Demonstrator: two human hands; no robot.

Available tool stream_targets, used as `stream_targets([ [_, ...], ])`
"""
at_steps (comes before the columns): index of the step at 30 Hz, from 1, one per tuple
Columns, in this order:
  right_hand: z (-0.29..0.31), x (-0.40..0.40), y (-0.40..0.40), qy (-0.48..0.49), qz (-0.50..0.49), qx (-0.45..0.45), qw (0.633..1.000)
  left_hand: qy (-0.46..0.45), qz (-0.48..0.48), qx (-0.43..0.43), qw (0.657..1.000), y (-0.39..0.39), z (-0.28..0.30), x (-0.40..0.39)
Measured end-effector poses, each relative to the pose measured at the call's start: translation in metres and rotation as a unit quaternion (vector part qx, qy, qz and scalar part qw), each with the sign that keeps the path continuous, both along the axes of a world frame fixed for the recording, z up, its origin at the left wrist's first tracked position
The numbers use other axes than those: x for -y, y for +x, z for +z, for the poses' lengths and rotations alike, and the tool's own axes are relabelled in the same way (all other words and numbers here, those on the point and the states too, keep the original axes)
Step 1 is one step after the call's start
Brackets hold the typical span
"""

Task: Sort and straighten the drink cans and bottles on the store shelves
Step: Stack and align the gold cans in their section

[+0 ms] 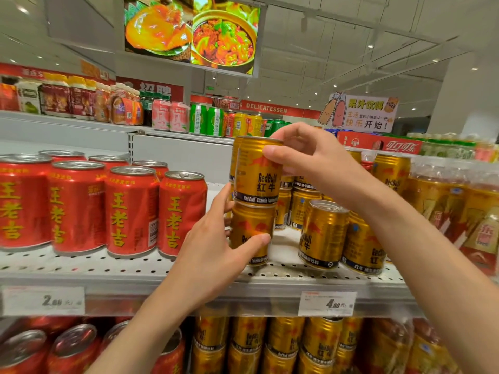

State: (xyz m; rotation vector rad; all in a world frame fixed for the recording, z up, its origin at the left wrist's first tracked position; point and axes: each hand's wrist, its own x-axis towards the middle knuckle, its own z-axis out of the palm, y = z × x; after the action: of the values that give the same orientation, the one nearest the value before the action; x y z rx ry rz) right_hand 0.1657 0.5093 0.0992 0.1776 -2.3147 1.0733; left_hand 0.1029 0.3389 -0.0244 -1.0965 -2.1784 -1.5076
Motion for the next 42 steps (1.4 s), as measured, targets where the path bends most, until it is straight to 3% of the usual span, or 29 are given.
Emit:
stream_targets([
  [10,-0.001,-0.005,0.000,0.049,-0.010,0.001,0.999,-0.018,-0.005,-0.017,1.000,0.000,0.000,-0.003],
  [18,-0.010,-0.003,-0.008,0.053,-0.038,-0.032,0.997,-0.036,-0.049,0.021,0.998,-0.008,0.003,-0.012],
  [23,-0.009,-0.009,0.011,0.115,-0.057,0.021,0.992,-0.032,-0.035,0.001,0.999,-0.003,0.001,-0.008],
  [25,-0.008,-0.021,0.027,0.184,-0.101,0.048,0.976,-0.032,-0.027,0.000,0.999,-0.002,0.001,-0.007],
  [28,-0.013,-0.037,0.052,0.306,-0.174,0.141,0.925,-0.035,-0.017,-0.006,0.999,-0.001,0.000,-0.008],
  [30,-0.019,-0.040,0.062,0.356,-0.209,0.193,0.890,-0.038,-0.013,-0.010,0.999,-0.001,0.001,-0.009],
  [32,-0.025,-0.041,0.064,0.371,-0.211,0.214,0.879,-0.041,-0.009,-0.011,0.999,-0.001,0.002,-0.009],
  [38,-0.021,-0.046,0.049,0.295,-0.117,0.200,0.927,-0.039,-0.011,-0.007,0.999,0.000,0.001,-0.009],
  [42,-0.018,-0.044,0.033,0.265,-0.058,0.210,0.939,-0.041,-0.014,-0.011,0.999,0.000,0.000,-0.008],
])
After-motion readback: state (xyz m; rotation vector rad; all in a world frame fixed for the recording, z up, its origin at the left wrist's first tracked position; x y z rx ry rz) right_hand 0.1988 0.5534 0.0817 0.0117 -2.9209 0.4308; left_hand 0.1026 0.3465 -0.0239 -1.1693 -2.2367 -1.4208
